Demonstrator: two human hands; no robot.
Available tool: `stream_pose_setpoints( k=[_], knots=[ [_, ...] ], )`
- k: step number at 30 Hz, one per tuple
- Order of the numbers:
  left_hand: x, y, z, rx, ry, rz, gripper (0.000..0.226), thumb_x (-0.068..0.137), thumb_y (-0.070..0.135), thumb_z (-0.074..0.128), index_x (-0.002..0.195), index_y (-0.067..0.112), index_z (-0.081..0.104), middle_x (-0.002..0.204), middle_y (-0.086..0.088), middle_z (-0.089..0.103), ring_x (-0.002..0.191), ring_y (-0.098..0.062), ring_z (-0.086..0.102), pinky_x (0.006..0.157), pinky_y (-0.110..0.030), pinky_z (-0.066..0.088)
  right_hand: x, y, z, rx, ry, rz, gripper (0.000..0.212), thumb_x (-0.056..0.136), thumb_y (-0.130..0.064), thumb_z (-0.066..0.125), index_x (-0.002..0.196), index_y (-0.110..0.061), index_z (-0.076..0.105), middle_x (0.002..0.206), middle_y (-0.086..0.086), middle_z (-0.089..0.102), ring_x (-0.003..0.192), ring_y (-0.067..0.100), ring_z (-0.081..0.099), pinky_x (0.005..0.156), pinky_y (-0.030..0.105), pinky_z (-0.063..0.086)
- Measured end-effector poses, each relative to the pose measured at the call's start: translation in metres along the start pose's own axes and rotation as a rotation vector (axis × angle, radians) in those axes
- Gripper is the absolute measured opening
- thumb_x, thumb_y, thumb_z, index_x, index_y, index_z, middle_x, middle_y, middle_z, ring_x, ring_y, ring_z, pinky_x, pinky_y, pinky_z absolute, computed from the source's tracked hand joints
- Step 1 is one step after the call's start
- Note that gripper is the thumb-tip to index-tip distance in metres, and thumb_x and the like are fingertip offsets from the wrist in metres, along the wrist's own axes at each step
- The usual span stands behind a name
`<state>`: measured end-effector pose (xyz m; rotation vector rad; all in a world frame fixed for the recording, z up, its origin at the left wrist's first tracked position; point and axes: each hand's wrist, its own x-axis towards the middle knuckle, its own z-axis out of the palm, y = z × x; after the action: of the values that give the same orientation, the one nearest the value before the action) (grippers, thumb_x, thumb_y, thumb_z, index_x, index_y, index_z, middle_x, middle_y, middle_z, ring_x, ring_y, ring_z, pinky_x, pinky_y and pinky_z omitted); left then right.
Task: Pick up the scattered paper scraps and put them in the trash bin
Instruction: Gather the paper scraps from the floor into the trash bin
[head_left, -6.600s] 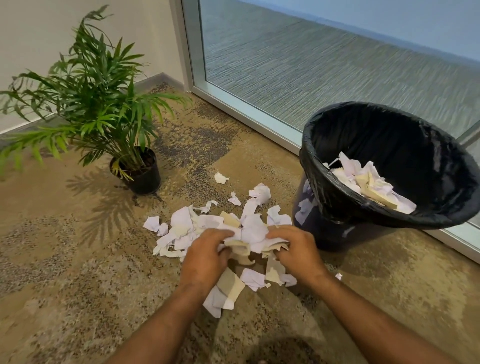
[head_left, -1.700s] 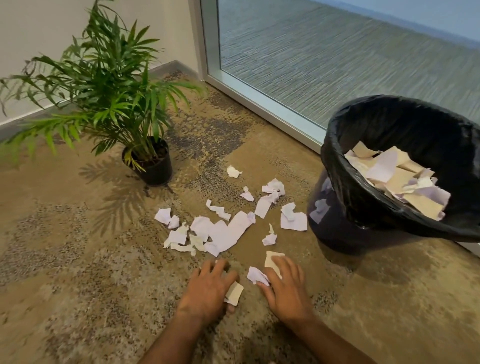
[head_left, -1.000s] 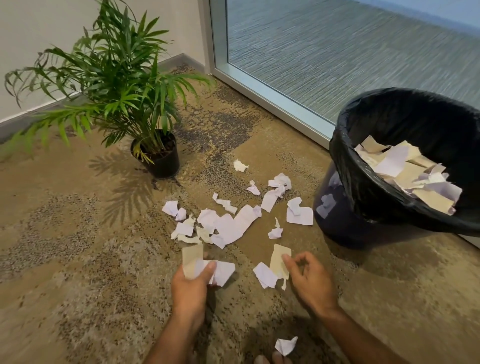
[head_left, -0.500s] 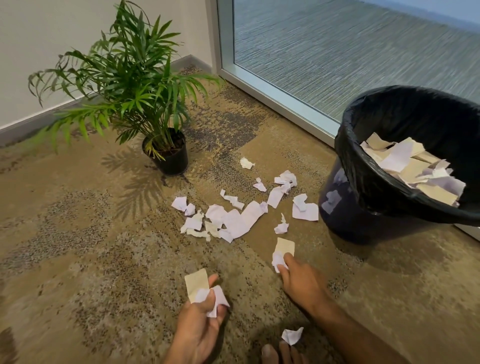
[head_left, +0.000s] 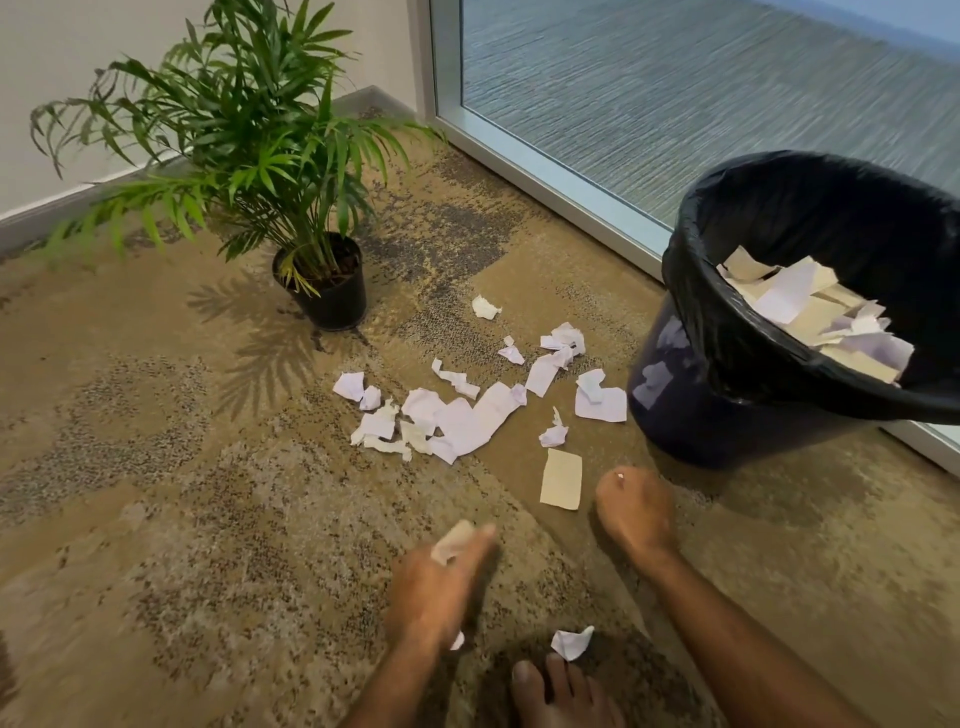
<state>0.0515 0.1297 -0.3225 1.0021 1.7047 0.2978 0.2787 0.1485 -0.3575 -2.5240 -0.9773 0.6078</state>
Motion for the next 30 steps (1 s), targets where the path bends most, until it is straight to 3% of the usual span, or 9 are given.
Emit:
stream_pose_setpoints(
  k=[2,4,7,11,16,21,23,27,30],
  knots=[
    [-0.003,0.002,0.010,0.448,-0.086,0.165,0.083,0.054,0.098,0.049,0.106,0.034,0.056,0.076,0.011,0.064,0.057,-0.003,0.061,0.045,-0.017,0.044,0.002,-0.007,0.002,-0.175,-0.054,0.001,0.064,0.081,-0.073,0.048,0.057,-0.014,0.055,0.058,0.000,0.055,0.054,0.015,0.049,0.050,0.028,0.033],
    [-0.003,0.006,0.025,0.790,-0.168,0.326,0.086,0.049,0.101,0.045,0.095,0.031,0.062,0.075,0.012,0.065,0.064,-0.005,0.064,0.056,-0.022,0.052,0.004,-0.011,0.009,-0.299,-0.125,-0.008,0.092,0.051,-0.102,0.036,0.066,-0.014,0.063,0.066,0.003,0.063,0.060,0.019,0.058,0.051,0.027,0.038],
    [-0.001,0.009,0.051,1.056,-0.234,0.529,0.080,0.057,0.094,0.054,0.100,0.026,0.061,0.087,0.006,0.069,0.080,-0.015,0.067,0.070,-0.030,0.054,0.012,-0.014,0.014,-0.383,-0.200,-0.023,0.106,0.035,-0.106,0.036,0.081,-0.016,0.067,0.085,0.007,0.069,0.077,0.025,0.064,0.063,0.031,0.051],
    [-0.004,0.011,0.080,1.256,-0.355,0.617,0.078,0.071,0.076,0.065,0.124,0.022,0.046,0.108,-0.008,0.067,0.096,-0.027,0.066,0.070,-0.036,0.043,0.022,-0.016,0.014,-0.385,-0.282,-0.011,0.086,0.063,-0.089,0.053,0.103,-0.013,0.067,0.109,0.013,0.069,0.095,0.031,0.064,0.071,0.033,0.049],
    [-0.005,0.001,0.087,1.221,-0.438,0.717,0.048,0.089,0.054,0.061,0.122,0.020,0.053,0.110,-0.011,0.069,0.098,-0.031,0.066,0.075,-0.038,0.046,0.019,-0.027,0.024,-0.393,-0.353,-0.064,0.054,0.087,-0.064,0.053,0.109,-0.016,0.066,0.112,0.011,0.066,0.097,0.029,0.060,0.079,0.037,0.050],
    [-0.008,-0.006,0.083,1.182,-0.459,0.757,0.029,0.095,0.036,0.055,0.116,0.017,0.052,0.112,-0.014,0.066,0.101,-0.037,0.063,0.083,-0.044,0.049,0.016,-0.010,0.012,-0.393,-0.191,-0.023,0.087,0.068,-0.087,0.050,0.112,-0.014,0.063,0.111,0.012,0.067,0.097,0.030,0.063,0.070,0.033,0.045],
    [-0.003,-0.003,0.080,1.143,-0.465,0.745,0.025,0.095,0.027,0.054,0.118,0.016,0.049,0.112,-0.013,0.065,0.100,-0.034,0.063,0.085,-0.045,0.051,0.022,-0.008,0.007,-0.410,-0.203,-0.017,0.085,0.071,-0.085,0.050,0.113,-0.012,0.062,0.111,0.013,0.067,0.095,0.029,0.062,0.069,0.032,0.042],
    [0.016,-0.006,0.066,0.831,-0.419,0.693,0.017,0.098,0.022,0.051,0.115,0.021,0.046,0.098,-0.003,0.064,0.083,-0.018,0.061,0.074,-0.034,0.056,0.036,-0.013,0.007,-0.411,-0.291,-0.053,0.060,0.091,-0.064,0.045,0.112,-0.010,0.063,0.109,0.014,0.067,0.092,0.029,0.060,0.072,0.034,0.042],
    [0.030,-0.003,0.052,0.488,-0.388,0.488,0.009,0.100,0.022,0.050,0.105,0.028,0.047,0.091,0.002,0.065,0.075,-0.013,0.062,0.059,-0.026,0.052,0.038,-0.011,0.009,-0.395,-0.313,-0.096,0.041,0.100,-0.046,0.040,0.110,-0.014,0.062,0.102,0.011,0.067,0.088,0.026,0.060,0.079,0.038,0.050]
  ],
)
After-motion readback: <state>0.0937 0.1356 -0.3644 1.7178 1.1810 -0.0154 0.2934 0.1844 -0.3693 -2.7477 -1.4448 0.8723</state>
